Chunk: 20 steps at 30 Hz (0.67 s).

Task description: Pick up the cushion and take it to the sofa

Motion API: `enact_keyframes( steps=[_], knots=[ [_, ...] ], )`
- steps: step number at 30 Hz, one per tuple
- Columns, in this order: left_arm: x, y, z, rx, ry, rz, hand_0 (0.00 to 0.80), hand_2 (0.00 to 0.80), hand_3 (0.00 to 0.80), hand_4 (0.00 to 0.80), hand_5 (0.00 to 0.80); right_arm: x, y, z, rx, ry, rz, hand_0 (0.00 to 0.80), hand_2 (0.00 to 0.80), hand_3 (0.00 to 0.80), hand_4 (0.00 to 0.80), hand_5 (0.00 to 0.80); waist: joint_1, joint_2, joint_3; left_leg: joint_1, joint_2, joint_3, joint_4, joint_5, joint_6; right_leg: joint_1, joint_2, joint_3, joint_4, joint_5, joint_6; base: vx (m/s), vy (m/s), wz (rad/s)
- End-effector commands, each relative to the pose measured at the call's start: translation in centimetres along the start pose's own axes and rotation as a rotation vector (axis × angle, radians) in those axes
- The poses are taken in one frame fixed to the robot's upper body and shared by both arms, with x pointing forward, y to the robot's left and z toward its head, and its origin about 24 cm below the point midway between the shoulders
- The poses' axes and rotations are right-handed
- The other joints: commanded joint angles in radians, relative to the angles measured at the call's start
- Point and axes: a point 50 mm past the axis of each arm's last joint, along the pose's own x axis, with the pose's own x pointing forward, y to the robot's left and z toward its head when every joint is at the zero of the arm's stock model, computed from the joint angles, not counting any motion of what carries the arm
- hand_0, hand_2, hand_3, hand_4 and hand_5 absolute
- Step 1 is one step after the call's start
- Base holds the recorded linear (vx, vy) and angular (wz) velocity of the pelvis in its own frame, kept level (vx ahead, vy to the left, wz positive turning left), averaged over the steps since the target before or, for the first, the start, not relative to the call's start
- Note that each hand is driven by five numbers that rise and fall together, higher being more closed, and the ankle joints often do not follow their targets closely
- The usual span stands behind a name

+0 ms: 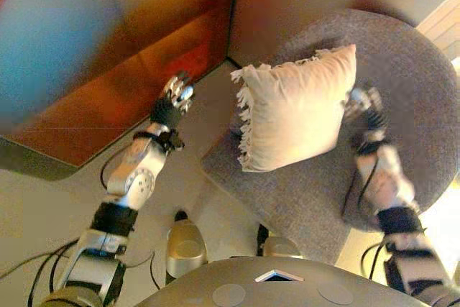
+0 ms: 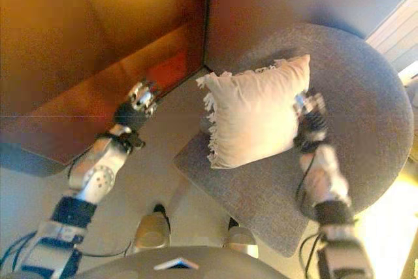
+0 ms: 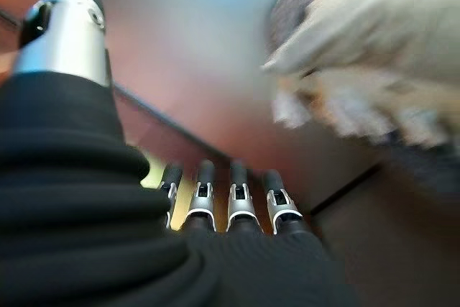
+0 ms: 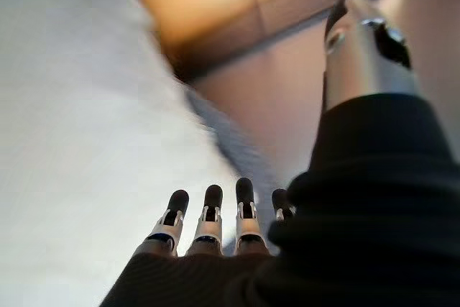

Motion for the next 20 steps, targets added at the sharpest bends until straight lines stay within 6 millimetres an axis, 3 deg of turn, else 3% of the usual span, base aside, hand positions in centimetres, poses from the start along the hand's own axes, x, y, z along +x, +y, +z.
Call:
enact_keyframes(
  steps=[1,5,7,16,20],
  knots=[
    [-1.0,-0.4,0.2,0.067,-0.101,-0.018,0.0,0.0,0.0,0.0,0.0,-0.7,1.7,1.9,-0.115,-0.119,0.111,0.0,0.0,0.0,0.0,0.0,-0.018,0.064,-0.046,0.136,0.044,0.019,-0.289,0.163,-0.019,-0.002,-0.02,-0.012,-0.009,0.045,0.053,-0.071,0.038,-0.2],
    [-1.6,-0.4,-1.2,-0.099,-0.1,-0.05,0.0,0.0,0.0,0.0,0.0,-2.4,1.6,-2.2,0.167,0.036,0.15,0.0,0.0,0.0,0.0,0.0,-0.039,0.07,-0.043,0.157,0.04,0.039,-0.296,0.157,-0.012,-0.01,-0.013,-0.003,-0.007,0.045,0.046,-0.046,0.029,-0.15],
    [-2.0,-1.1,-1.8,-0.151,-0.114,-0.094,0.0,0.0,0.0,0.0,0.0,-3.3,1.7,-3.5,0.161,0.06,0.165,0.0,0.0,0.0,0.0,0.0,-0.048,0.075,-0.041,0.168,0.034,0.044,-0.3,0.151,-0.006,-0.011,-0.01,0.006,-0.01,0.046,0.043,-0.02,0.027,-0.17],
    [-1.4,-2.4,-1.8,-0.089,-0.083,-0.131,0.0,0.0,0.0,0.0,0.0,-2.6,3.2,-3.6,0.162,0.079,0.251,0.0,0.0,0.0,0.0,0.0,-0.055,0.091,-0.035,0.178,0.024,0.037,-0.307,0.145,-0.001,-0.015,0.0,0.011,-0.02,0.049,0.033,-0.033,0.014,-0.06],
    [-1.6,-2.3,-2.5,-0.103,-0.048,-0.123,0.0,0.0,0.0,0.0,0.0,-2.8,2.9,-4.4,0.174,0.118,0.237,0.0,0.0,0.0,0.0,0.0,-0.051,0.087,-0.039,0.186,0.025,0.034,-0.311,0.143,-0.002,-0.008,0.001,0.0,-0.024,0.049,0.032,0.0,0.0,0.0]
  ],
)
